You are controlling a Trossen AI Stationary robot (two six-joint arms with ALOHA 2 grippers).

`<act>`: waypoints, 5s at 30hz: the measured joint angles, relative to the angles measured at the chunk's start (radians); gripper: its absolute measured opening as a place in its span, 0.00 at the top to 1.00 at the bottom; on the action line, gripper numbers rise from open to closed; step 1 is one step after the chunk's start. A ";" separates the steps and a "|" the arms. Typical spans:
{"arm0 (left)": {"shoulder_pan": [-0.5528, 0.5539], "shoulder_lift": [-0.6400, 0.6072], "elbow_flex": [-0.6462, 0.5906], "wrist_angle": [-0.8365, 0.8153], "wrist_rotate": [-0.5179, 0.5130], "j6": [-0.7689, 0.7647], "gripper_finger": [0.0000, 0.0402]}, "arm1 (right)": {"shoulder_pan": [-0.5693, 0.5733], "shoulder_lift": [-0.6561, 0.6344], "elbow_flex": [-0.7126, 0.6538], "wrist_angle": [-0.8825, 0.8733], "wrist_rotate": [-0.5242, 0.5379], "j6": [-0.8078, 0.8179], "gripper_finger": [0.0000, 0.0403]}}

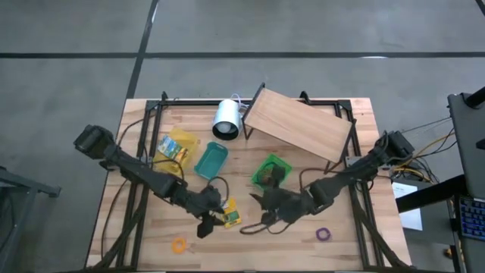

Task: Pick & Place Office Desk Supplies
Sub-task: Put the big yellow crayon box into the yellow bin

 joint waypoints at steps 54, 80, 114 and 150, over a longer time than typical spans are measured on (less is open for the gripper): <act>0.026 -0.116 -0.235 0.021 -0.264 -0.327 0.46 | 0.001 0.474 0.159 0.163 -0.210 0.346 0.98; 0.080 0.028 -0.235 0.031 -0.158 -0.412 0.46 | -0.003 0.474 0.125 0.169 -0.221 0.373 0.98; 0.101 0.043 -0.235 0.056 -0.151 -0.412 0.46 | -0.029 0.505 0.131 0.202 -0.297 0.355 0.98; 0.101 0.043 -0.235 0.063 -0.151 -0.420 0.46 | -0.063 0.503 0.135 0.060 -0.416 0.460 0.98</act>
